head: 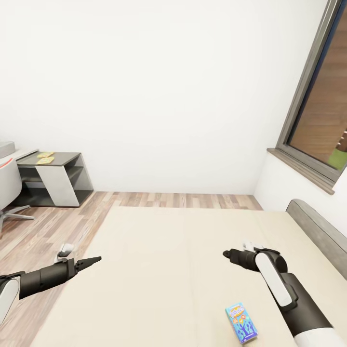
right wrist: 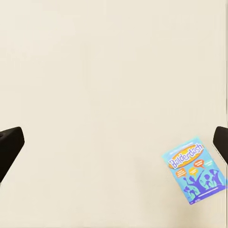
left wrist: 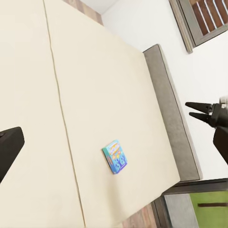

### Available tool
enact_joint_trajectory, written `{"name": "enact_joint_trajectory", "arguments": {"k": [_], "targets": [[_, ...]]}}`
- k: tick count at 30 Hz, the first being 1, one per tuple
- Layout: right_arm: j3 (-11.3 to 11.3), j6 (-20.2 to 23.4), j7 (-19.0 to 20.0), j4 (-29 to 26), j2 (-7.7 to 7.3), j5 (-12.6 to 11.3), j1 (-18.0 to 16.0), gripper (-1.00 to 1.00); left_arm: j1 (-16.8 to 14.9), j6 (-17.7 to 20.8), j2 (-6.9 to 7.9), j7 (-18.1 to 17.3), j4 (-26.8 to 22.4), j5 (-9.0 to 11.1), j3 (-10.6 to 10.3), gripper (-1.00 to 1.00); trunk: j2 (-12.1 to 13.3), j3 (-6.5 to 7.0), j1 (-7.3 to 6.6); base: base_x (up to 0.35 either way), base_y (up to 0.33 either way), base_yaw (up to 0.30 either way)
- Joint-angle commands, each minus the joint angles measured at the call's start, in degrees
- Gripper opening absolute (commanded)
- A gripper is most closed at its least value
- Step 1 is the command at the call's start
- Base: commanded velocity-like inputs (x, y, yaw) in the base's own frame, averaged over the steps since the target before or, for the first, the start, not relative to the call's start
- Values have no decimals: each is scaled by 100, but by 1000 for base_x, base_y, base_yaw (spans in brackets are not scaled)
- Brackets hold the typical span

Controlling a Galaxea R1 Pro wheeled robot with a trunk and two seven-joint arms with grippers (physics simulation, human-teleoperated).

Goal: Put all the toys in the child's room - the three board games (two on the bed and one on the table), the two jigsaw puzzles on the table, and the tennis ball on the table - inside the toy box on the table in the child's room.

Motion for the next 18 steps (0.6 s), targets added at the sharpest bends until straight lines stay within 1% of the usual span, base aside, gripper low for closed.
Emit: {"name": "enact_joint_trajectory", "arguments": {"k": [1, 2, 4, 5, 7, 9, 11, 16, 17, 18], "targets": [[14, 11, -59, 119, -7, -61, -80, 100, -5, 22, 1, -25, -1, -11, 5, 100, -14, -19, 3, 0, 0, 0], [14, 15, -58, 379, -8, -58, -224, 100, -5, 22, 2, -25, 0, -14, 6, 100, -14, -26, 3, 0, 0, 0], [15, 18, -55, 647, -9, -54, -376, 100, -5, 18, -1, -25, 0, -16, 6, 100, -14, -41, 3, 0, 0, 0], [17, 21, -55, 896, -10, -54, -525, 100, -5, 15, -2, -22, 3, -18, 5, 100, -14, -49, 3, 0, 0, 0], [20, 24, -56, 1204, -10, -54, -724, 100, -10, 16, -7, -2, 5, -30, 0, 100, -14, -67, 3, 0, 0, 0], [25, 26, -56, 1408, -13, -54, -882, 100, -18, 41, -6, 17, 2, -32, -10, 100, -14, -85, 3, 0, 0, 0], [28, 28, -56, 1494, -17, -52, -969, 100, -54, 71, -6, 24, 3, -36, -13, 100, -14, -103, 3, 0, 0, 0], [32, 27, -56, 1686, -49, -53, -1192, 100, -488, 167, -10, 54, 49, -54, -41, 100, -14, -150, 3, 0, 0, 0], [32, 27, -59, 1784, -59, -52, -1280, 100, -662, 181, -14, 67, 95, -58, -71, 100, -14, -160, 3, 0, 0, 0], [34, 26, -60, 1848, -63, -50, -1331, 100, -738, 186, -18, 78, 123, -59, -96, 100, -14, -169, 3, 0, 0, 0]]}}
